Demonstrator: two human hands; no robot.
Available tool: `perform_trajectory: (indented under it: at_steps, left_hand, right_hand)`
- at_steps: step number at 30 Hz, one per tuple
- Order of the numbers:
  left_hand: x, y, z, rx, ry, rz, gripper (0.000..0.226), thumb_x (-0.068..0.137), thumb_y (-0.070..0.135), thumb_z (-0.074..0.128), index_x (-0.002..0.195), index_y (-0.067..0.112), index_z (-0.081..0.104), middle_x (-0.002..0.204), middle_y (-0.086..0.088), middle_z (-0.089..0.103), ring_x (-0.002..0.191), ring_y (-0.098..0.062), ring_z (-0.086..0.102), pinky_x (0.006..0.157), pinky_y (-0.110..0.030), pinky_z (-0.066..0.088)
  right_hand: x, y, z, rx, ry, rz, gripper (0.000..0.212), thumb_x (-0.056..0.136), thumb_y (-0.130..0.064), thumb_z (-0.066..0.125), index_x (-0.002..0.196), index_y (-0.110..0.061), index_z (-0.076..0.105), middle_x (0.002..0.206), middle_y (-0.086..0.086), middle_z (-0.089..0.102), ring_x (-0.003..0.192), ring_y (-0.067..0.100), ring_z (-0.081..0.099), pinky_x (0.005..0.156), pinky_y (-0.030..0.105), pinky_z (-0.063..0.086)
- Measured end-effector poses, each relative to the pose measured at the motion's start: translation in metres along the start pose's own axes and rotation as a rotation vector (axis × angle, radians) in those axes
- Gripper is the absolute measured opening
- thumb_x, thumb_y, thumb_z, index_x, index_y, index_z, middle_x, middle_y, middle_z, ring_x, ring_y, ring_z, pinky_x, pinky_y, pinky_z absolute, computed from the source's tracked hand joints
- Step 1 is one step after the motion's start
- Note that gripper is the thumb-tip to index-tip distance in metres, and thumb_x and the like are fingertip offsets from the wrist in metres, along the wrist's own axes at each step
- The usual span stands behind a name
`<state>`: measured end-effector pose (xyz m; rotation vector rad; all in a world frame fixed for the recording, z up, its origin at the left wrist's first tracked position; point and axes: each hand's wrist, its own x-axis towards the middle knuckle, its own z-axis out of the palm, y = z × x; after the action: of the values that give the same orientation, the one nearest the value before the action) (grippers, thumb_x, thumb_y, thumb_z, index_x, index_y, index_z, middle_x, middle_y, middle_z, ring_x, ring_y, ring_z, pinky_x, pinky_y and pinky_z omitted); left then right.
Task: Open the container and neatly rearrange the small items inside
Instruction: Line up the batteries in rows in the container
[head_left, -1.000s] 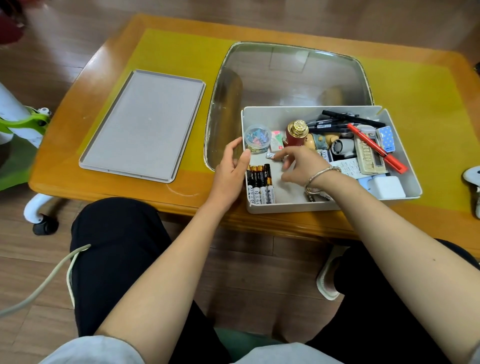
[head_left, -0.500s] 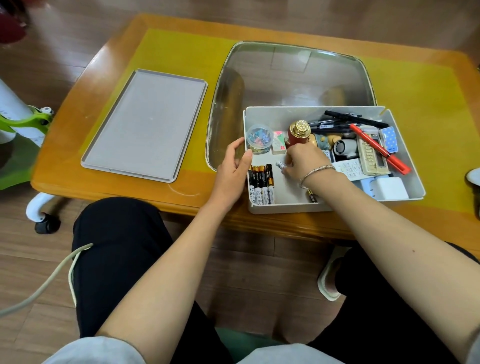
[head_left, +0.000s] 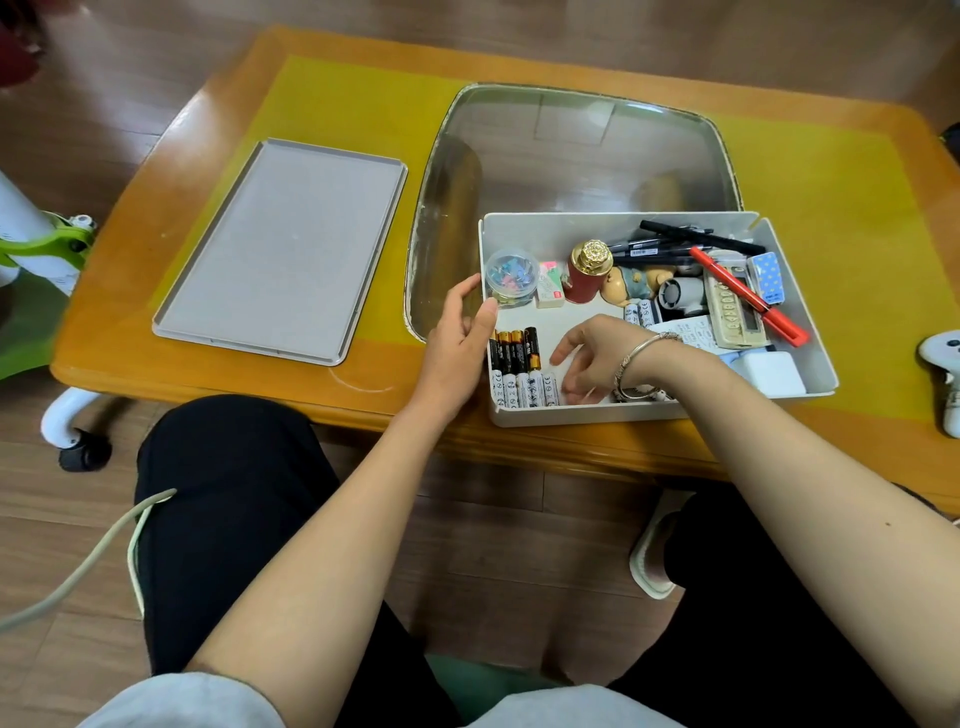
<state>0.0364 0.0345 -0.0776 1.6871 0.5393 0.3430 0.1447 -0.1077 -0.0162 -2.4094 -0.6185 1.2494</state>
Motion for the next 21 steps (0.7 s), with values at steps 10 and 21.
perform_trajectory:
  at_steps: [10,21]
  left_hand:
    - [0.0,0.002,0.0,-0.014,-0.015,0.004,0.044,0.099,0.038,0.044,0.14,0.024,0.036,0.095,0.024,0.06,0.087,0.008,0.063,0.071,-0.03,0.059]
    - [-0.002,0.004,-0.001,-0.009,-0.015,-0.002,0.044,0.099,0.038,0.044,0.14,0.024,0.036,0.094,0.025,0.06,0.087,0.007,0.063,0.073,-0.036,0.059]
  right_hand:
    - [0.001,0.025,-0.049,-0.551,0.506,-0.022,0.038,0.077,0.001,0.062,0.11,-0.018,0.065,0.107,0.011,0.066,0.099,0.031,0.06,0.086,0.04,0.051]
    - [0.015,0.027,-0.044,-0.685,0.352,0.05,0.035,0.088,-0.011,0.052,0.11,-0.036,0.063,0.114,0.002,0.063,0.102,0.026,0.057,0.09,0.038,0.047]
